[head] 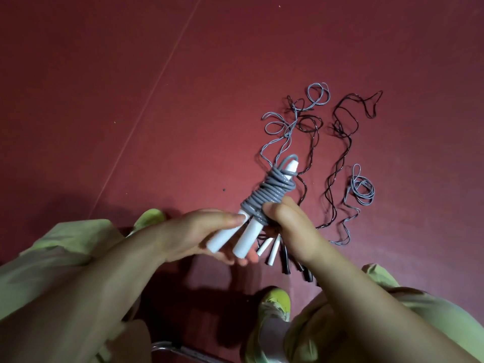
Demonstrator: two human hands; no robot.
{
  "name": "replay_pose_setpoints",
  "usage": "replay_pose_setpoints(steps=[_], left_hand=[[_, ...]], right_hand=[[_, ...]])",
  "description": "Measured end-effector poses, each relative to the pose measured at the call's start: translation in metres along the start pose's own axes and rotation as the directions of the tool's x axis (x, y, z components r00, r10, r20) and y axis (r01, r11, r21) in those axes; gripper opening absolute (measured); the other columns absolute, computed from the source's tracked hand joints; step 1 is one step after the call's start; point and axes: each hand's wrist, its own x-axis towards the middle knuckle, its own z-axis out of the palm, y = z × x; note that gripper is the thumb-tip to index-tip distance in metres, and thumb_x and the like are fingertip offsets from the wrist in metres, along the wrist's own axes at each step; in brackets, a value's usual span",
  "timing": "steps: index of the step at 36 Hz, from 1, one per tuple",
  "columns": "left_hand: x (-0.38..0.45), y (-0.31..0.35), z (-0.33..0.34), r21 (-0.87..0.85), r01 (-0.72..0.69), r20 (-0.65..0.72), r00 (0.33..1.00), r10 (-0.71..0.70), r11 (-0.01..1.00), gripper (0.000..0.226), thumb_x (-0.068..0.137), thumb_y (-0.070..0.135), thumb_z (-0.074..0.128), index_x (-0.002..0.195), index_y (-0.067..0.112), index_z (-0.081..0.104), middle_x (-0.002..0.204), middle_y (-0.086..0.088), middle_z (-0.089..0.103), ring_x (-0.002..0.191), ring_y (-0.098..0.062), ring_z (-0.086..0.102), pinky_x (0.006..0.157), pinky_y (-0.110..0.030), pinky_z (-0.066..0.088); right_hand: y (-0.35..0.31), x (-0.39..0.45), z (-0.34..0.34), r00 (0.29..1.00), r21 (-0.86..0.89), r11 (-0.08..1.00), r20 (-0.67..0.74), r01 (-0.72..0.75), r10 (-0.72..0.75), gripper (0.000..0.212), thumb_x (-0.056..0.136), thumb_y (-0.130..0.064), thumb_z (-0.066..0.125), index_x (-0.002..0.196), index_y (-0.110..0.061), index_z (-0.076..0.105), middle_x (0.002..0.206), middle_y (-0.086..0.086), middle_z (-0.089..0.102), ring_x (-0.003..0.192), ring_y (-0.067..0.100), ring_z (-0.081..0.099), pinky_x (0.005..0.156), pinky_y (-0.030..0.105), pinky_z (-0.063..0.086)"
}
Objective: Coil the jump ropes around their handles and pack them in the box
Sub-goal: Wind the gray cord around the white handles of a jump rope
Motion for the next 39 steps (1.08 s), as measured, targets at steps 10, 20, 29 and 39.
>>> replay_pose_setpoints(steps=[10,20,29,39], left_hand=[[0.006,-0.007,-0.003,-0.479,0.191,0.539,0.834,0.115,0.857,0.064,0.081,0.069,0.046,0.100,0.011,0.064,0.073,-0.002,0.055,0.054,-0.011,0.047,0.065,-0.034,0.054],[0.004,0.002,-0.003,-0.314,0.134,0.145,0.985,-0.091,0.940,0.066,0.076,0.072,0.024,0.085,0.017,0.057,0.062,0.001,0.048,0.044,-0.008,0.028,0.052,-0.026,0.037],[0.007,0.004,0.008,0.185,0.104,-0.354,0.935,-0.032,0.977,0.056,0.095,0.057,0.024,0.085,0.016,0.062,0.061,0.004,0.058,0.048,-0.006,0.048,0.061,-0.027,0.046],[0.013,-0.003,0.001,0.534,0.122,-0.534,0.815,0.223,0.836,0.045,0.091,0.047,0.051,0.094,0.004,0.059,0.079,-0.001,0.052,0.075,-0.014,0.045,0.070,-0.029,0.036]], right_hand=[[-0.007,0.003,-0.002,0.999,0.019,1.000,0.034,-0.018,0.018,0.058,0.080,-0.050,0.049,0.066,0.006,0.046,0.058,0.015,0.038,0.055,0.026,0.028,0.053,0.039,0.018],[-0.008,0.006,-0.007,0.982,-0.249,0.950,-0.048,-0.187,0.181,0.052,0.085,-0.062,0.040,0.071,-0.014,0.047,0.058,0.004,0.032,0.046,0.013,0.022,0.046,0.027,0.016],[-0.002,0.005,-0.011,0.958,-0.518,0.810,-0.221,-0.275,0.183,0.053,0.091,-0.061,0.044,0.066,-0.014,0.042,0.059,0.004,0.036,0.054,0.018,0.033,0.059,0.032,0.034],[-0.003,0.006,-0.009,0.946,-0.388,0.865,-0.193,-0.317,0.260,0.057,0.091,-0.064,0.035,0.072,-0.016,0.059,0.044,-0.013,0.045,0.036,0.000,0.038,0.052,0.023,0.027]])
